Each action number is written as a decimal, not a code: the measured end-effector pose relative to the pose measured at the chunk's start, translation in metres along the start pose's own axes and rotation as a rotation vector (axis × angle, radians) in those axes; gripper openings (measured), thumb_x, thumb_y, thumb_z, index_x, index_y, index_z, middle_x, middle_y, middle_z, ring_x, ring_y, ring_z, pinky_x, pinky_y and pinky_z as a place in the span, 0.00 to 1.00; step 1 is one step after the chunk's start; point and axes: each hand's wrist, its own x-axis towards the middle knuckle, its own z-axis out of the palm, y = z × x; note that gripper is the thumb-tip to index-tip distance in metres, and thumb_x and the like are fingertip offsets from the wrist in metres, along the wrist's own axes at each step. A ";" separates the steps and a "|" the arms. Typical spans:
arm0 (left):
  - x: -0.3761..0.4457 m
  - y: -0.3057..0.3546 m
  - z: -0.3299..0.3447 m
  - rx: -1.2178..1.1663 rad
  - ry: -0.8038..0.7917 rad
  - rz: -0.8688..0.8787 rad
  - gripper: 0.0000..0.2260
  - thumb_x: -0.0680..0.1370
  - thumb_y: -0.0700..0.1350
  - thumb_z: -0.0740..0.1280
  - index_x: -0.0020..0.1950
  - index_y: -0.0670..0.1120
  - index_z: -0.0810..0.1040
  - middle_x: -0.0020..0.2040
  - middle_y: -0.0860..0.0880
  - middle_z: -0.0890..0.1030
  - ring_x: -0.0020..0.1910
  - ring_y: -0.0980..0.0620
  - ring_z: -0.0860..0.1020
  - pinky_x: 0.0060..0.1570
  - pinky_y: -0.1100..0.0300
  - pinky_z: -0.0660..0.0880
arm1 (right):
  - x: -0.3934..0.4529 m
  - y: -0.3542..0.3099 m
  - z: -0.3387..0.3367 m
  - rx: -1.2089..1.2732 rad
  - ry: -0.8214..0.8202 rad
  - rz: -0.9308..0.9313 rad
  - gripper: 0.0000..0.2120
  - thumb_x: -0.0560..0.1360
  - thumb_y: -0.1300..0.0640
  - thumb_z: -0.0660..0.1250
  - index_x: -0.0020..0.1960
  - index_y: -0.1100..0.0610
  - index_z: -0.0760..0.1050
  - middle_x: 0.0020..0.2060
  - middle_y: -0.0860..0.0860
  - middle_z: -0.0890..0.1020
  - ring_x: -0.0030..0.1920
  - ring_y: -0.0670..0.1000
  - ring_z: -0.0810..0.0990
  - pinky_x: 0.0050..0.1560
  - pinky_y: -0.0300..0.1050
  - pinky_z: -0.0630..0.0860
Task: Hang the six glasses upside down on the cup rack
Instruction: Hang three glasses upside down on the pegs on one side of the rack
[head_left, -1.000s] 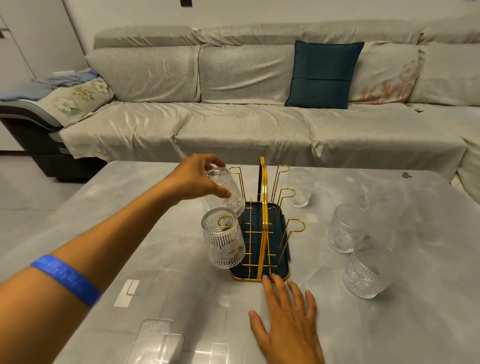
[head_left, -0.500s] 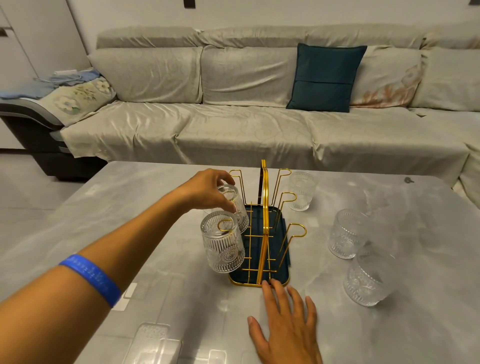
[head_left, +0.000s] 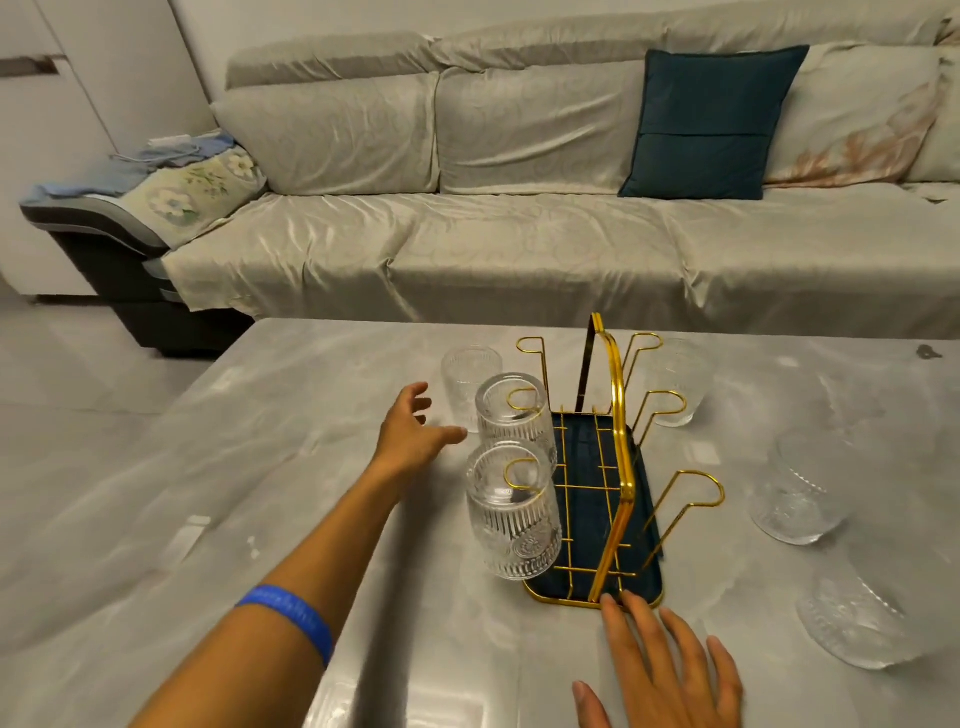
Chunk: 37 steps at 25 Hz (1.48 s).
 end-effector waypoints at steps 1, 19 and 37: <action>0.006 -0.002 0.009 -0.009 -0.021 0.018 0.38 0.66 0.39 0.79 0.71 0.48 0.65 0.65 0.46 0.73 0.61 0.46 0.73 0.56 0.50 0.75 | -0.001 0.000 -0.001 0.010 0.014 0.012 0.36 0.70 0.28 0.39 0.61 0.51 0.68 0.52 0.57 0.84 0.49 0.66 0.81 0.53 0.67 0.67; -0.005 0.089 -0.053 -0.073 0.171 0.260 0.35 0.55 0.59 0.81 0.58 0.51 0.77 0.52 0.47 0.83 0.48 0.52 0.82 0.48 0.54 0.80 | -0.006 0.004 -0.020 0.001 -0.126 -0.020 0.38 0.68 0.27 0.34 0.74 0.40 0.35 0.77 0.46 0.42 0.76 0.55 0.43 0.70 0.62 0.38; -0.008 0.160 0.016 0.272 -0.039 0.402 0.27 0.61 0.45 0.81 0.55 0.47 0.73 0.53 0.44 0.79 0.48 0.47 0.79 0.45 0.48 0.81 | -0.006 -0.002 -0.031 0.066 -0.104 0.042 0.41 0.72 0.31 0.37 0.52 0.53 0.83 0.50 0.54 0.85 0.46 0.62 0.84 0.42 0.69 0.76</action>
